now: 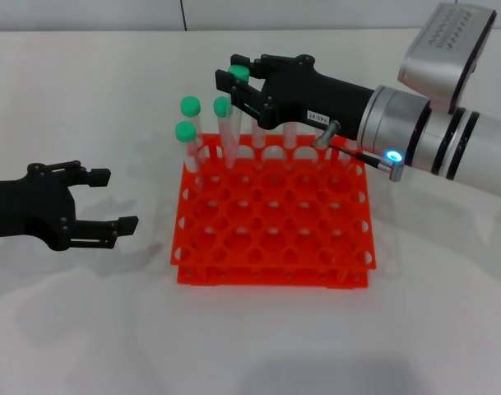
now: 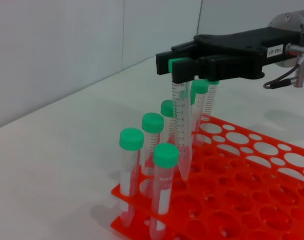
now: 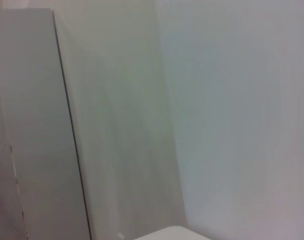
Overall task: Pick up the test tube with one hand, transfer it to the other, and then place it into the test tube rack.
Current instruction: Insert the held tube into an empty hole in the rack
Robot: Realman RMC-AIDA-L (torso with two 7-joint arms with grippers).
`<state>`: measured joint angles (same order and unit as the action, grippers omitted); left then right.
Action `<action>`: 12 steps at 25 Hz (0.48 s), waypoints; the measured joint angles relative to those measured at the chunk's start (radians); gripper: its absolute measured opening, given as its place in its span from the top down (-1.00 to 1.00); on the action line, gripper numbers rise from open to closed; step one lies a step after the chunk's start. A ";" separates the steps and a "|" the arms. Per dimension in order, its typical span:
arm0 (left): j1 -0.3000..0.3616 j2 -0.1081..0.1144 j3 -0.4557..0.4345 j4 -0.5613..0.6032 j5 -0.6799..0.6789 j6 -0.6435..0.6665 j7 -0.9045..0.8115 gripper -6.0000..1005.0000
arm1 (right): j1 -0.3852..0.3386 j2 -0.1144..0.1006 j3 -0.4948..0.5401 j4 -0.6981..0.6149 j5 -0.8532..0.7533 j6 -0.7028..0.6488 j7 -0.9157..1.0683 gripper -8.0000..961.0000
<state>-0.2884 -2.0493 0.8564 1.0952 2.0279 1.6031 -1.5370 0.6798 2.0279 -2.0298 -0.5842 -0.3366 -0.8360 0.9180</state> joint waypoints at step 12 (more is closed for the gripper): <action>-0.003 0.000 -0.002 0.000 0.000 0.000 0.000 -0.78 | 0.003 0.000 -0.055 0.003 0.088 0.000 -0.099 0.42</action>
<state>-0.2916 -2.0493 0.8543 1.0952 2.0279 1.6029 -1.5370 0.6826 2.0279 -2.0843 -0.5812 -0.2489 -0.8360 0.8186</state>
